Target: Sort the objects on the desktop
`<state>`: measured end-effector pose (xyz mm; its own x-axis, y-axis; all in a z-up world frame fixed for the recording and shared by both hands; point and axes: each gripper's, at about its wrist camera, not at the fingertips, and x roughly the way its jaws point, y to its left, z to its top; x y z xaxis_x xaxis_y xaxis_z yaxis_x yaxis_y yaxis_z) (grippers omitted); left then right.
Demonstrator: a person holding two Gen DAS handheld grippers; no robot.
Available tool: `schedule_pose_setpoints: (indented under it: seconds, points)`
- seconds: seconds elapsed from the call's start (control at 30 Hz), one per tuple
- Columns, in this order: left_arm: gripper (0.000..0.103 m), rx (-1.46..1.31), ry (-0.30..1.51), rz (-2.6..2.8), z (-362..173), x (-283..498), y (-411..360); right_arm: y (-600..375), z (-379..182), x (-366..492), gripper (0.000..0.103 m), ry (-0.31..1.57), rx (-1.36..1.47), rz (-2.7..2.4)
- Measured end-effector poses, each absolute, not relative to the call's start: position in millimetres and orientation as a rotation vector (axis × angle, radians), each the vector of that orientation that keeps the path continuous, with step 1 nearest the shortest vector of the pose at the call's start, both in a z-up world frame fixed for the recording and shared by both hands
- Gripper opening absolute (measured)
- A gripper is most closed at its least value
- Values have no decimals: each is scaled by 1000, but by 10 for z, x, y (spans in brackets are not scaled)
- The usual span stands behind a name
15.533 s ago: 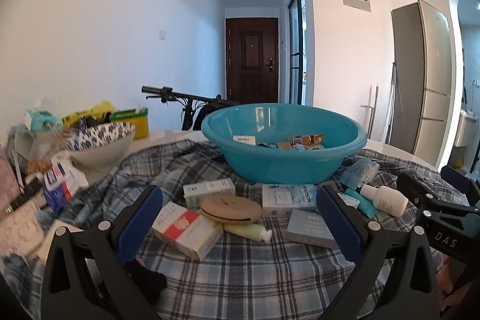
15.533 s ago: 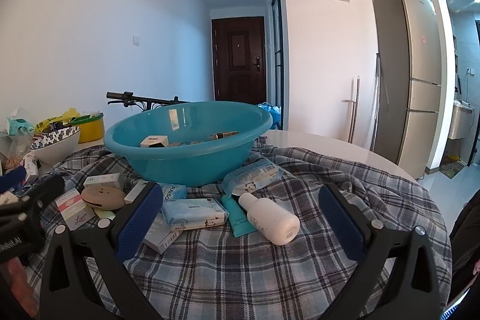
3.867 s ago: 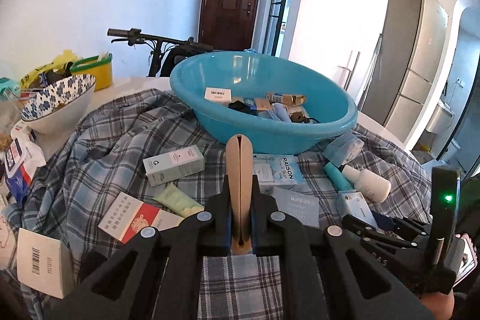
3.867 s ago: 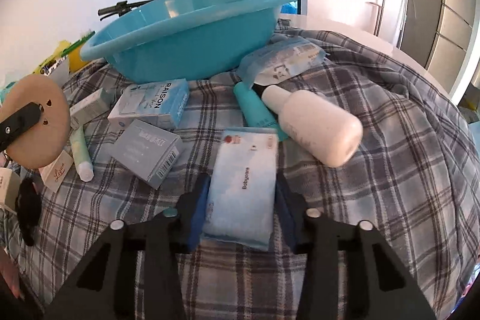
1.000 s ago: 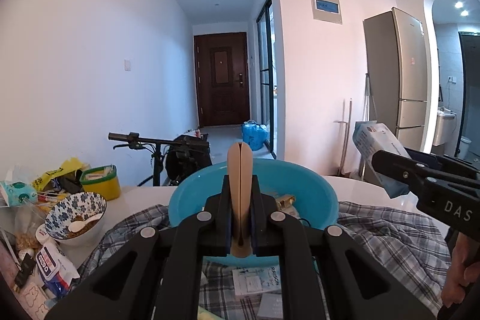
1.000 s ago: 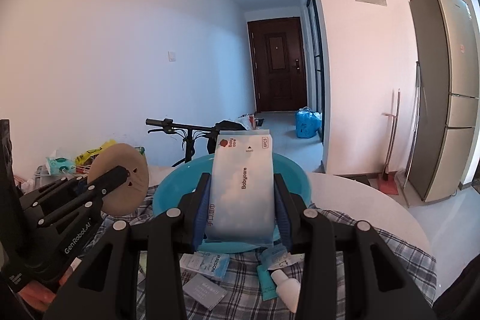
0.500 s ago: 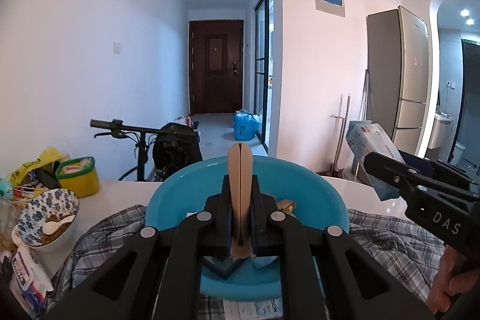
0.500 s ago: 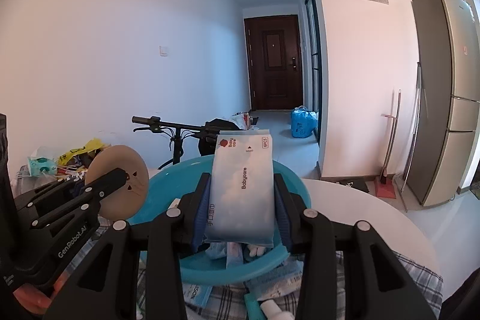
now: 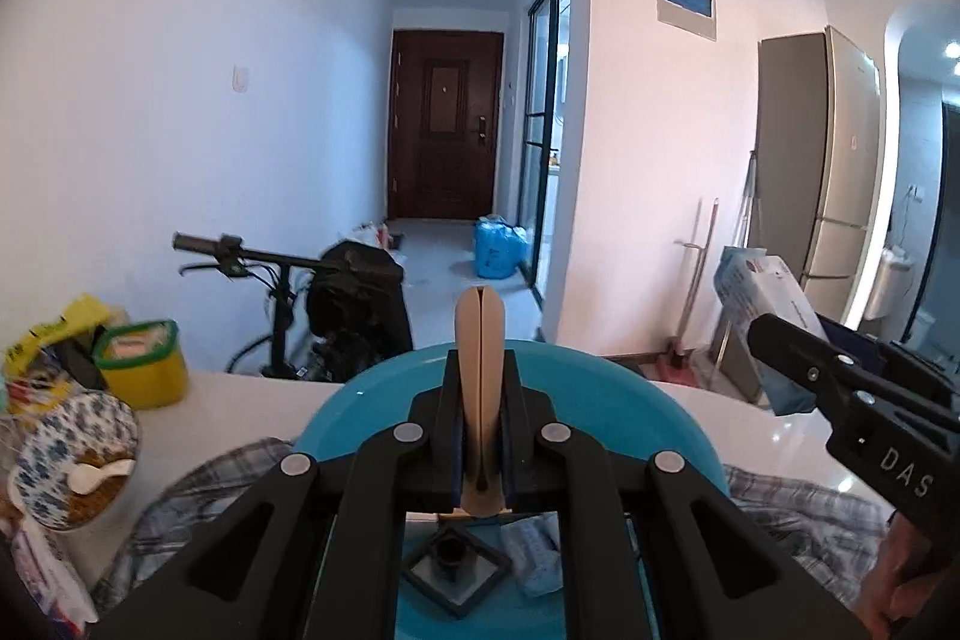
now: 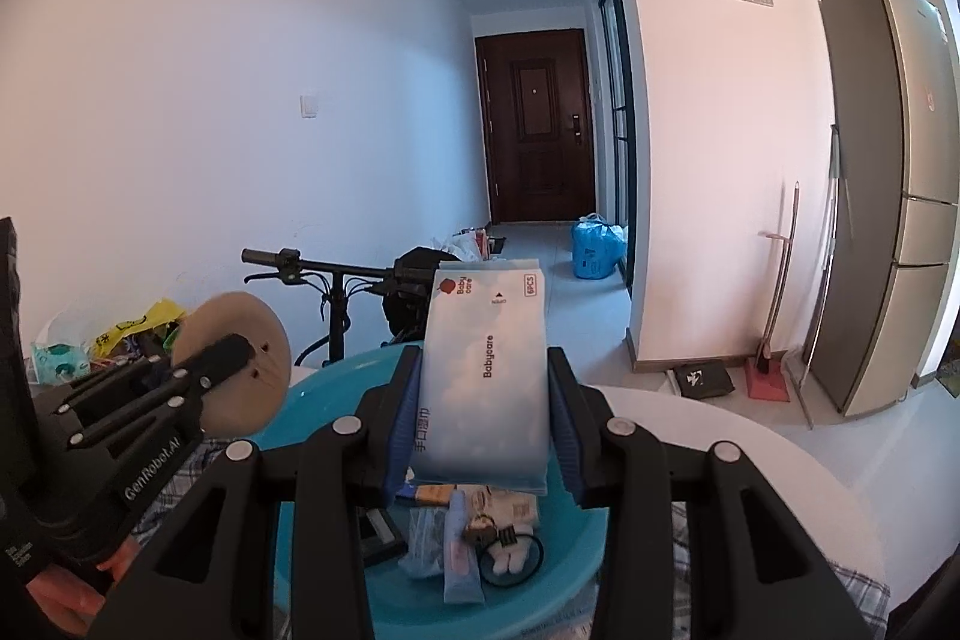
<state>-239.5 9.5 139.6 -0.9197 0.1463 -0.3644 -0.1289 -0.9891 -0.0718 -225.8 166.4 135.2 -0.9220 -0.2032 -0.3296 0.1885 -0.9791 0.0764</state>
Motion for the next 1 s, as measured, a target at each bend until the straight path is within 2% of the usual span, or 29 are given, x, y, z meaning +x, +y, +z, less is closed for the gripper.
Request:
schedule_pose_setpoints:
  seconds: [0.17, 0.57, 1.0]
  points:
    - [9, -528, -66, 2952, 1407, -2498, 66, 1586, 1383, -2348, 38, -17, 484, -2887]
    - [9, -374, 4, 3007, 1315, -2432, 57, 1644, 1341, -2446, 38, -59, 535, -2865]
    - [9, -470, 17, 2984, 1237, -2514, 79, 1651, 1320, -2481, 38, -39, 545, -2892]
